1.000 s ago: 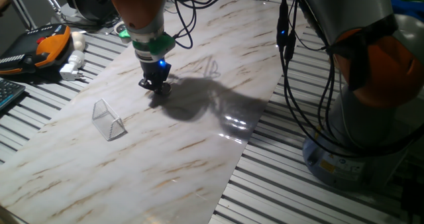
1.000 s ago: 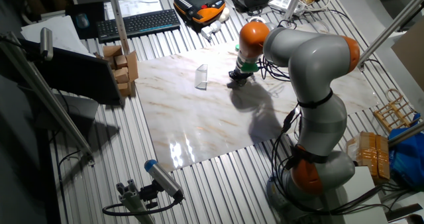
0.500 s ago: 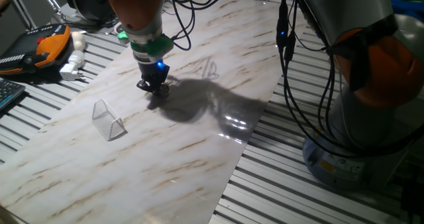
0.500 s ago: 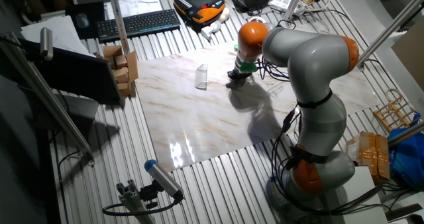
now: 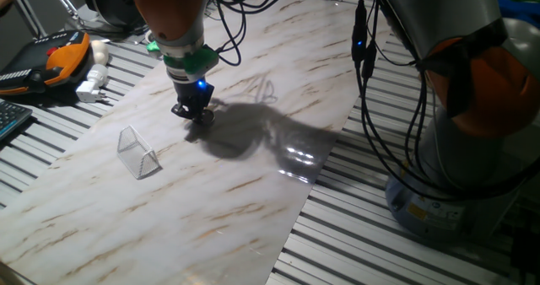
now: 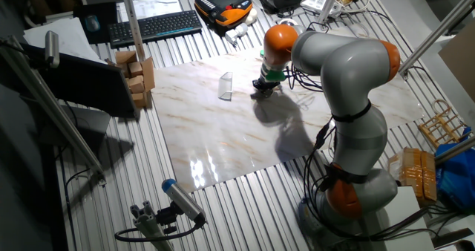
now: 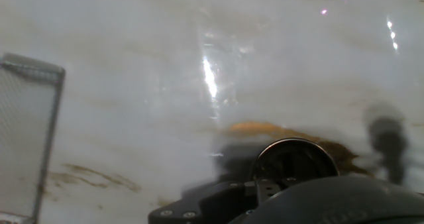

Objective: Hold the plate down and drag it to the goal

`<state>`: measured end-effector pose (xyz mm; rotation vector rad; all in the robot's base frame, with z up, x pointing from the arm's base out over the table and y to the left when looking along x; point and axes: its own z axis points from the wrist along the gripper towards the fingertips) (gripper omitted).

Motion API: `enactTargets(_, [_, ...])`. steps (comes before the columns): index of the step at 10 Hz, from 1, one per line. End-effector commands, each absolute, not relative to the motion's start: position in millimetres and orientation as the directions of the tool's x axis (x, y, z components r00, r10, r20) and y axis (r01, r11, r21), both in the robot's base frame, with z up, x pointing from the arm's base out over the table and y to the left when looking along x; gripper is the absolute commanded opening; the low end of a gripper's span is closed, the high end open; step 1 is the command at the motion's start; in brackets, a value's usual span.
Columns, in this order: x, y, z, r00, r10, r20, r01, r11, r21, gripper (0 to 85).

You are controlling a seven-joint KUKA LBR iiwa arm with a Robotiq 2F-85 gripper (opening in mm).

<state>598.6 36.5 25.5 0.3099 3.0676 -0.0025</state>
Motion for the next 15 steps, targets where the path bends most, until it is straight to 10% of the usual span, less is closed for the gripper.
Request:
enactTargets(1, [599.0,37.9,24.7,-0.978,0.202,-0.057,0.202,0.979,0.004,0.0])
enactTargets(15, [600.2,59.6,24.8,-0.974,0.218,-0.064,0.218,0.976,0.013,0.0])
